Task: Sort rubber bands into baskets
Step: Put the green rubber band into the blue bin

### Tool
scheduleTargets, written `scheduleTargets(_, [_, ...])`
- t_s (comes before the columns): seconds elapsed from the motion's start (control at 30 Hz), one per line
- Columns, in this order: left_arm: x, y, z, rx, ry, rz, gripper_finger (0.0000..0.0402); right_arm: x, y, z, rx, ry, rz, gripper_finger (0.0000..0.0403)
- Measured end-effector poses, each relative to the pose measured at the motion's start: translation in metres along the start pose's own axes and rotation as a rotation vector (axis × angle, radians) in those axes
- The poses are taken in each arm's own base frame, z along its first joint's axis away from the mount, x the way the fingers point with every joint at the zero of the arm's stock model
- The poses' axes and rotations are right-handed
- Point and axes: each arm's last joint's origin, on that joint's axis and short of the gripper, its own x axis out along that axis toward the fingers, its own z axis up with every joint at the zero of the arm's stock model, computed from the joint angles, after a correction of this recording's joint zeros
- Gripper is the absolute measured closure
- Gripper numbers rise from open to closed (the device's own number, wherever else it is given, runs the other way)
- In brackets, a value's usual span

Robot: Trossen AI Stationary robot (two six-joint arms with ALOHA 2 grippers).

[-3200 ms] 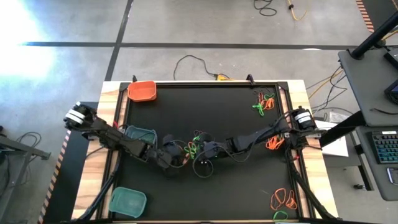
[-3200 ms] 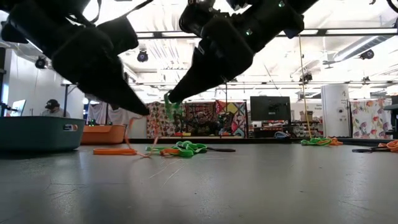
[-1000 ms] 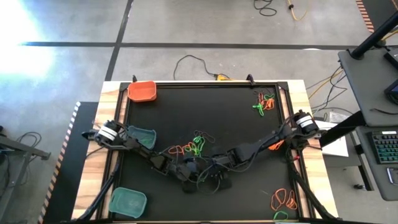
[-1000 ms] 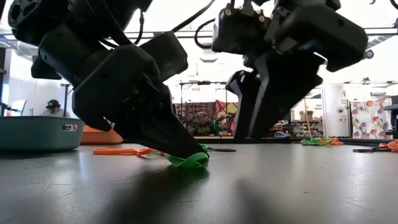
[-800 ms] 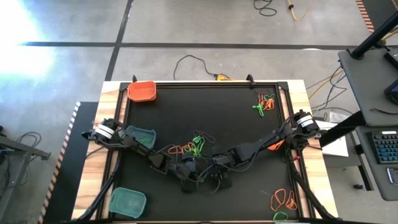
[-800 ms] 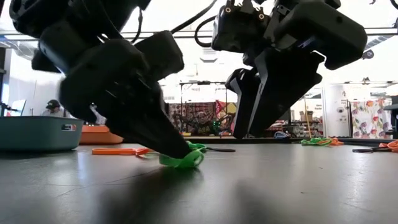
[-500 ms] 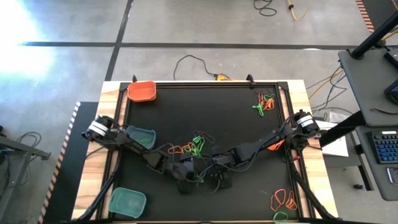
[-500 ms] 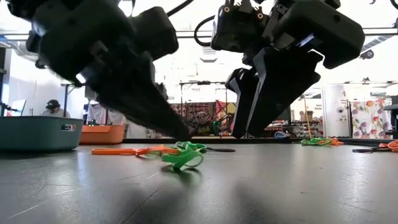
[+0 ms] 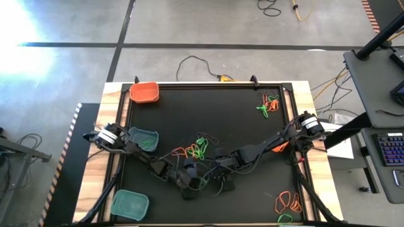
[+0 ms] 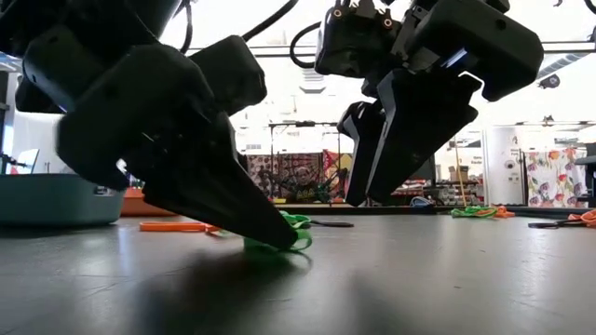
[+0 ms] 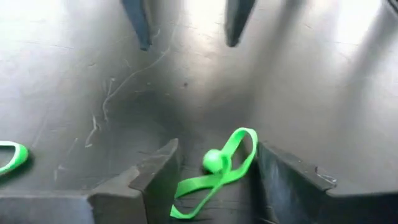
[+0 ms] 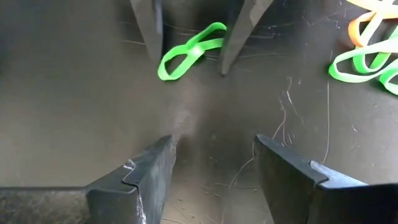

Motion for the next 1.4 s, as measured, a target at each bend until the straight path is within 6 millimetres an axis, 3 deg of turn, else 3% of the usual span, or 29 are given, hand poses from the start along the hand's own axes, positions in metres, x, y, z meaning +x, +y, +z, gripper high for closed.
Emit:
scheduleTargets(0.13, [-0.003,-0.003,-0.002,0.043,0.008,0.013,0.0244,0.000,0.000,0.000,0.000,0.000,0.000,0.0193])
scheduleTargets(0.33, [-0.010,-0.002,-0.001,0.063,0.057,0.029,0.0369,0.000,-0.001,0.000,-0.007,0.000,-0.001,0.0193])
scheduleTargets(0.4, [-0.014,-0.002,0.001,0.068,0.069,0.030,0.0391,0.000,-0.001,0.001,-0.010,-0.001,-0.001,0.0193])
scheduleTargets(0.57, [-0.045,0.005,0.012,0.134,0.178,0.069,0.0397,-0.002,-0.001,0.003,-0.016,0.000,-0.002,0.0193])
scheduleTargets(0.83, [-0.139,0.038,0.039,0.143,0.222,0.446,0.0401,0.000,0.001,0.011,-0.053,-0.090,0.012,0.0193])
scheduleTargets(1.07, [-0.205,0.079,0.025,-0.092,0.389,0.705,0.0401,0.006,0.001,0.007,-0.054,-0.148,0.023,0.0193])
scheduleTargets(1.2, [-0.221,0.098,0.011,-0.321,0.475,0.808,0.0401,0.013,0.002,0.001,-0.046,-0.208,0.040,0.0193])
scheduleTargets(1.4, [-0.211,0.127,-0.015,-0.583,0.626,0.790,0.0402,0.017,0.002,-0.004,-0.063,-0.239,0.068,0.0193])
